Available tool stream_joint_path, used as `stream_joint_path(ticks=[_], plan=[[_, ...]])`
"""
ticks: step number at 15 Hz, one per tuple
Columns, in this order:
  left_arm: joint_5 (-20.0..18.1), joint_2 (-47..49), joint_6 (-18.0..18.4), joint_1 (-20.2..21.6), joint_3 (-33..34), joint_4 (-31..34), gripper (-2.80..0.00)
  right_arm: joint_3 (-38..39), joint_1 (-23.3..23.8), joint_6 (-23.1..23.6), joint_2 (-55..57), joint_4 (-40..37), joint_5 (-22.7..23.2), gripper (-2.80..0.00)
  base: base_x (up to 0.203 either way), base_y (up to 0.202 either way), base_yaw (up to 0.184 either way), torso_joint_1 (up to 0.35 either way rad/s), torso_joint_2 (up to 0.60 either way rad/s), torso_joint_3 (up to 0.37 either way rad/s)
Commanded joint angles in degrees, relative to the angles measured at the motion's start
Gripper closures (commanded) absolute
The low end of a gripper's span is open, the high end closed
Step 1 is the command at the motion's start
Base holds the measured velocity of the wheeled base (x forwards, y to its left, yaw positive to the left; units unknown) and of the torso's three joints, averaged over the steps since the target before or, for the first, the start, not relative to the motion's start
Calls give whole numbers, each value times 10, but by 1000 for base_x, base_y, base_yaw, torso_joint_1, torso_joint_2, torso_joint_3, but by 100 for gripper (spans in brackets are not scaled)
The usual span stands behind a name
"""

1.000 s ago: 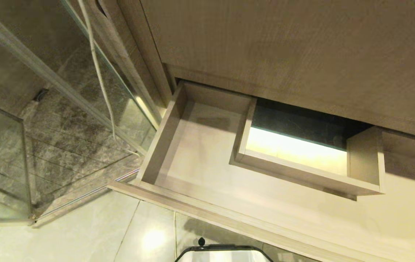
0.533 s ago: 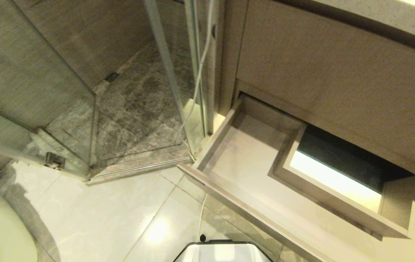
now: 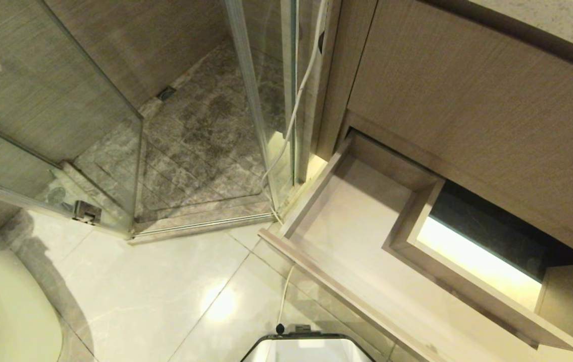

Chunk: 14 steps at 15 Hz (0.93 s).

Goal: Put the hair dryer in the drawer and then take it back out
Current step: Pick up the hairdryer

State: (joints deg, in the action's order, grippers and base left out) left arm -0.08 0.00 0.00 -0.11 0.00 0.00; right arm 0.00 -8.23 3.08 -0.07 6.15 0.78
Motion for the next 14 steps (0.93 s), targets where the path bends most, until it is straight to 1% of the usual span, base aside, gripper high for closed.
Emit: stream_joint_path(ticks=[1,9,12,14], plan=[[0,0,0,0,1,0,0,23,0,1,-22,1,0,0,0,0,0,0,0,0],[0,0,0,0,1,0,0,23,0,0,-22,1,0,0,0,0,0,0,0,0],[0,0,0,0,1,0,0,23,0,1,-22,1,0,0,0,0,0,178,-318,-141],[0,0,0,0,1,0,0,23,0,1,-22,1,0,0,-1,0,135,261,-474,-220]])
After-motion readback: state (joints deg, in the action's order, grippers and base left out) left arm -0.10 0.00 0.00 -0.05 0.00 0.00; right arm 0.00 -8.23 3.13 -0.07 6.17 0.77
